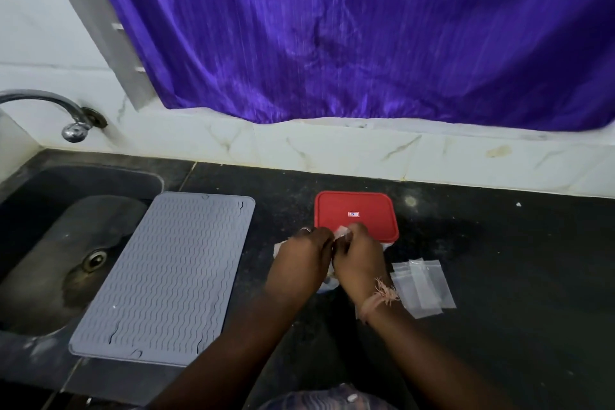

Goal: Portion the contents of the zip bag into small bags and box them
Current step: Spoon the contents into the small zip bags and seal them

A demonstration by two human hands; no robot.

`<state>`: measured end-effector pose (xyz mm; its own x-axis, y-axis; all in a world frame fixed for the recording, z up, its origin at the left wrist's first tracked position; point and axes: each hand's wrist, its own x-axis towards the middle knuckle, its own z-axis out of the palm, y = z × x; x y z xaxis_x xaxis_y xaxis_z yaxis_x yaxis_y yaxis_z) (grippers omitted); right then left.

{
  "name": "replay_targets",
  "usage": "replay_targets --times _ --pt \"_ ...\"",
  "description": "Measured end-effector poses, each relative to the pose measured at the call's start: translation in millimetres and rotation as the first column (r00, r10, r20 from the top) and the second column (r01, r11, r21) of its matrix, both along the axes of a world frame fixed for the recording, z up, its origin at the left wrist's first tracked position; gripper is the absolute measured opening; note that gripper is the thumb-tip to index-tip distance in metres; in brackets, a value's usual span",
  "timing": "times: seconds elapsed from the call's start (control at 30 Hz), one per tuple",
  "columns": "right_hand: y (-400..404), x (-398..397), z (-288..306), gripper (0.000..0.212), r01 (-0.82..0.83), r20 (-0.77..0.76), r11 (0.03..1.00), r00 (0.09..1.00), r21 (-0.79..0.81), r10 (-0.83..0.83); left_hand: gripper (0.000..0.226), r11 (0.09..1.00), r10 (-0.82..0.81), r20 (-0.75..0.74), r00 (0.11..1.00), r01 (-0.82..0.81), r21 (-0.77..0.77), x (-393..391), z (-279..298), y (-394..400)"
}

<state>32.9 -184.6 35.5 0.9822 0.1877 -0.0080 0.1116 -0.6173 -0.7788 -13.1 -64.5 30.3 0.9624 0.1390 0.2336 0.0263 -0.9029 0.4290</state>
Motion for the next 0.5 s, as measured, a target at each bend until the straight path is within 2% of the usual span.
replay_targets --times 0.1,0.2,0.37,0.5 --pt "1.5 -0.7 -3.9 0.011 0.002 0.030 0.998 1.000 0.062 -0.004 0.008 0.993 0.111 0.041 0.993 -0.110 -0.045 -1.3 3.9 3.3" --pt "6.7 -7.1 -14.6 0.010 -0.069 -0.047 0.997 0.996 0.035 0.070 0.010 0.970 0.237 0.049 0.970 -0.233 -0.071 -0.3 8.4 12.5" --pt "12.2 0.3 -8.2 0.014 -0.100 -0.074 0.992 0.992 0.075 0.105 0.011 0.994 0.104 0.045 0.994 -0.102 -0.031 -6.6 14.9 7.3" --pt "11.4 3.1 -5.2 0.022 -0.184 -0.101 0.973 0.975 0.139 0.199 0.017 0.963 0.267 0.050 0.962 -0.264 -0.062 -4.2 5.8 27.5"
